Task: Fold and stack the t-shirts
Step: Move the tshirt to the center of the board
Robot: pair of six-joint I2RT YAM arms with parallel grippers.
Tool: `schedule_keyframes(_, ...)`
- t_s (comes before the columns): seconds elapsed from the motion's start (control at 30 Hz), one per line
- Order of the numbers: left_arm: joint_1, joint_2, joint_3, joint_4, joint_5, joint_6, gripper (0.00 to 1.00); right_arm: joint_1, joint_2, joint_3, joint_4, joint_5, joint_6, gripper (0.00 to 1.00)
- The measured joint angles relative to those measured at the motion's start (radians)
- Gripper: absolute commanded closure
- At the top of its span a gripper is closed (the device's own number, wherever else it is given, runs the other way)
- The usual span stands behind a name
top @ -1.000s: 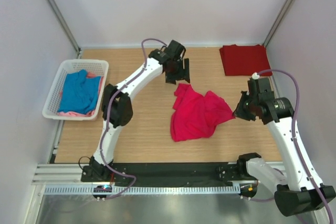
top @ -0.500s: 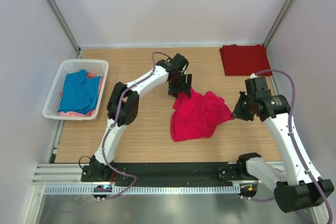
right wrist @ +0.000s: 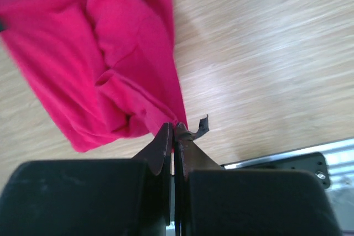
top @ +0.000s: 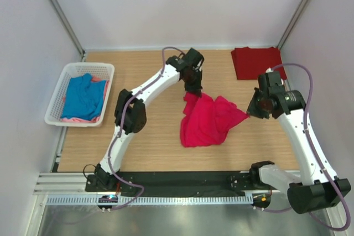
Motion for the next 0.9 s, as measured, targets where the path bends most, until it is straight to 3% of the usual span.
schedule_keyframes(0.1, 0.040, -0.066, 0.108, -0.071, -0.040, -0.040, 1.00, -0.002, 0.119, 0.192, -0.058, 0.121, 0.011, 0.99)
schedule_keyframes(0.17, 0.090, -0.179, 0.061, -0.084, -0.065, -0.061, 1.00, -0.005, 0.208, 0.348, -0.066, 0.187, 0.017, 0.99)
schedule_keyframes(0.33, 0.292, -0.638, -0.287, -0.087, -0.137, -0.108, 1.00, -0.007, 0.338, 0.628, -0.097, 0.295, 0.018, 0.99)
schedule_keyframes(0.5, 0.275, -0.980, -0.719, -0.043, -0.116, -0.180, 0.97, -0.007, 0.282, 0.579, -0.130, 0.301, 0.014, 0.99)
schedule_keyframes(0.6, 0.237, -1.080, -1.033, 0.012, -0.061, -0.246, 0.80, -0.007, 0.196, 0.433, -0.141, 0.262, 0.014, 0.99)
schedule_keyframes(0.63, 0.232, -1.095, -1.134, 0.034, -0.049, -0.270, 0.66, -0.007, 0.164, 0.376, -0.137, 0.248, 0.014, 0.99)
schedule_keyframes(0.73, 0.222, -1.125, -1.365, 0.040, -0.016, -0.338, 0.46, -0.007, 0.098, 0.245, -0.155, 0.221, 0.017, 0.99)
schedule_keyframes(0.8, 0.218, -1.155, -1.429, 0.011, -0.012, -0.364, 0.40, -0.007, 0.092, 0.210, -0.175, 0.224, 0.018, 0.99)
schedule_keyframes(0.9, 0.220, -1.171, -1.350, -0.043, -0.043, -0.352, 0.33, -0.007, 0.101, 0.209, -0.183, 0.251, 0.016, 0.99)
